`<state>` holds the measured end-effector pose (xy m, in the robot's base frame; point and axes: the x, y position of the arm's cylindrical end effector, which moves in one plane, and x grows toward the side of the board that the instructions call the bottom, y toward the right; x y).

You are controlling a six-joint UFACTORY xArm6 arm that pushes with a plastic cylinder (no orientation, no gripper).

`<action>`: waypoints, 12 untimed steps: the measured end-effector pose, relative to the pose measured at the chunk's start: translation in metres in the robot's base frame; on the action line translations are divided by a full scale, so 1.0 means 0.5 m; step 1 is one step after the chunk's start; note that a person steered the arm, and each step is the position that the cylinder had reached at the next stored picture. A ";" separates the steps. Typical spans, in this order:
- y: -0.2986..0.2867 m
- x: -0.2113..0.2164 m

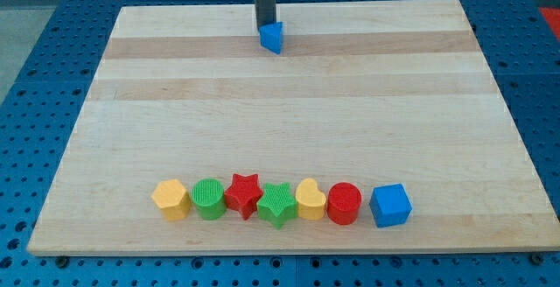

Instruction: Place blue triangle to the top of yellow hexagon

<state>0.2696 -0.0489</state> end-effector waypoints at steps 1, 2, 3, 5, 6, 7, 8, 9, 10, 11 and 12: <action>-0.043 0.089; -0.061 0.165; -0.072 0.092; 0.047 -0.041; 0.107 -0.010; 0.096 0.032; 0.033 0.068; -0.049 0.104; -0.111 0.190; -0.180 0.211; -0.188 0.195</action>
<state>0.3670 -0.1427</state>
